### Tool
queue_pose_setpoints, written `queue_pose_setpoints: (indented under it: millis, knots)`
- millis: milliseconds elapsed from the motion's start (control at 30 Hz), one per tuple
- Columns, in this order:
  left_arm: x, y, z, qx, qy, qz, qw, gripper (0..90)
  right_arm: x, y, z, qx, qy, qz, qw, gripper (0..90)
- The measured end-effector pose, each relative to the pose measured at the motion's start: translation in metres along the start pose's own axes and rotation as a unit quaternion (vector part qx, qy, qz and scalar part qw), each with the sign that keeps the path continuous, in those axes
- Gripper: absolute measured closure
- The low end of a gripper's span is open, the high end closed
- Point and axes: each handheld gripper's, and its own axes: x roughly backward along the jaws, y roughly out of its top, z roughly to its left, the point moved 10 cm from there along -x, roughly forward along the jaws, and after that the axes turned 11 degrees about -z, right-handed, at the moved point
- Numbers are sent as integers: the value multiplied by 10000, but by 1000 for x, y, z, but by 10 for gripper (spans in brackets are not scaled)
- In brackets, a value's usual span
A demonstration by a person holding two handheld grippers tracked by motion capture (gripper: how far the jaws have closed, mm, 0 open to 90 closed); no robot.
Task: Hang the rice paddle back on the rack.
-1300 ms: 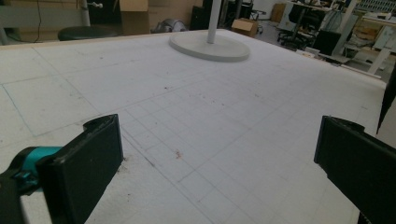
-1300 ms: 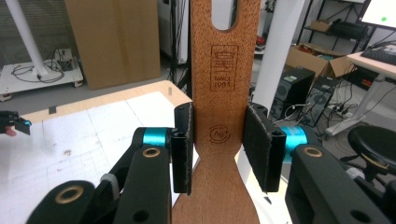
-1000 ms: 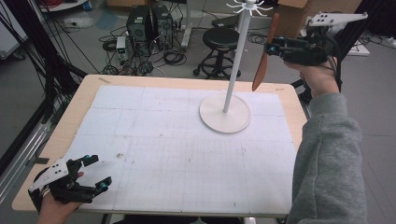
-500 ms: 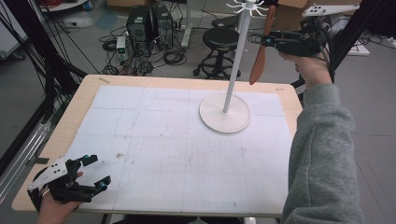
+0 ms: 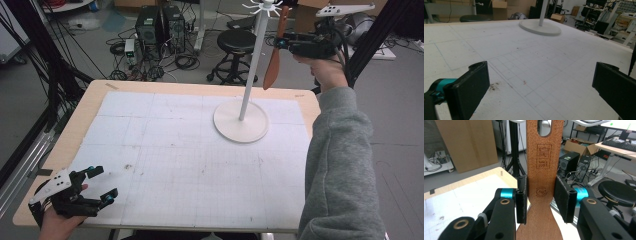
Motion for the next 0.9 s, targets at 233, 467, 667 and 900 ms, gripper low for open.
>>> queue_pose_setpoints:
  millis: [233,467,667,900]
  knots:
    - [0,0,0,8,-2,2,10000,18,-2,-3,-1,-4,-18,60,10000,644]
    - [0,0,1,6,3,-6,10000,18,-8,-7,0,18,13,132,9999,644]
    - [0,-1,1,-1,4,3,10000,18,-10,-10,-1,12,-30,142,9999,644]
    - [-1,-1,1,-2,-6,18,10000,18,-7,-11,-2,65,-143,33,9999,600]
